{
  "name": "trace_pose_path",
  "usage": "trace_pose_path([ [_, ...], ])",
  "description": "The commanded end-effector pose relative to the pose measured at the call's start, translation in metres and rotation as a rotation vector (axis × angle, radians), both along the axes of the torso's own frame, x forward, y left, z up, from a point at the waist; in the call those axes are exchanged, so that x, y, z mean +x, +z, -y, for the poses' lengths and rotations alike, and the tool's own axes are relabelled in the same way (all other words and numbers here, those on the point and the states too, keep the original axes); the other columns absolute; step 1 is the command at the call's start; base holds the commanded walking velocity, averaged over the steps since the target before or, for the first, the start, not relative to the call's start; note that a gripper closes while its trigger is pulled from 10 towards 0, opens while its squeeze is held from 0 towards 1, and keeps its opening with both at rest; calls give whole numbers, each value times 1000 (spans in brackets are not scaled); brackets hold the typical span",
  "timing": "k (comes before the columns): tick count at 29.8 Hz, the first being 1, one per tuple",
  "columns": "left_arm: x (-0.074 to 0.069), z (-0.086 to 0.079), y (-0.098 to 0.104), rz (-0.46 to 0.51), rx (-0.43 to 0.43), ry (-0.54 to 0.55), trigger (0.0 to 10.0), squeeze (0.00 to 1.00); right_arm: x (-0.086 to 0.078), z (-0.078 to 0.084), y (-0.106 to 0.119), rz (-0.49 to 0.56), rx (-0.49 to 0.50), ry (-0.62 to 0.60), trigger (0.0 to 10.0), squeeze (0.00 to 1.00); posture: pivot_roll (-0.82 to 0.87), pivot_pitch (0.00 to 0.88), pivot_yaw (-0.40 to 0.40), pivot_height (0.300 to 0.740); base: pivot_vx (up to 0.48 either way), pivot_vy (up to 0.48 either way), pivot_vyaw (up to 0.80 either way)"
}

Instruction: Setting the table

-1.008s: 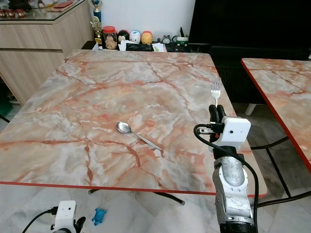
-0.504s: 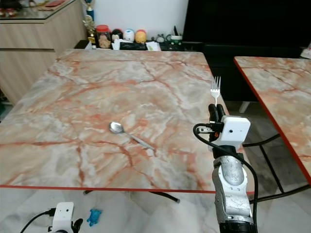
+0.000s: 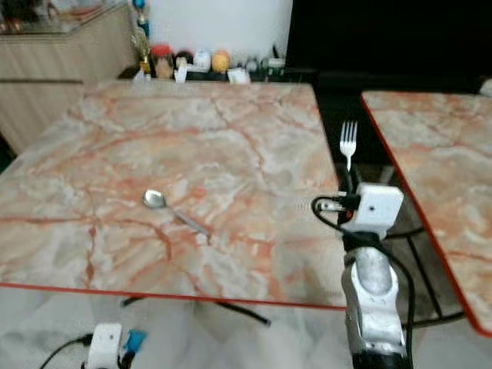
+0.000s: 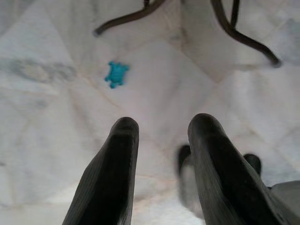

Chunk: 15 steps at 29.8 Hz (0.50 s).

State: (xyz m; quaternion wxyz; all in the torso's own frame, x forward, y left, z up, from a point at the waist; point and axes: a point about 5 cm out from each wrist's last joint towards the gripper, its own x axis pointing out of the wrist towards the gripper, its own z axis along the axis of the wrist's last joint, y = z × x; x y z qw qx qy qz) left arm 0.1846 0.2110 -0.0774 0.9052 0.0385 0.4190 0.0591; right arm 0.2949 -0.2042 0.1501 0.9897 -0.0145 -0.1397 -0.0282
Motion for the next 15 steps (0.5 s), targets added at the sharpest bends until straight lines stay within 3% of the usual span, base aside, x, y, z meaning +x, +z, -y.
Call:
trace_pose_path([
  [1, -7, -4, -3, -37, 11, -3, 10000, 0, 2, -4, 7, 29, -3, 16, 10000, 0, 32, 0, -19, 736, 0, -454, 0],
  [15, -9, -3, -5, -47, 8, -6, 10000, 0, 0, -6, 6, 28, -5, 17, 10000, 0, 24, 0, -20, 736, 0, -458, 0],
])
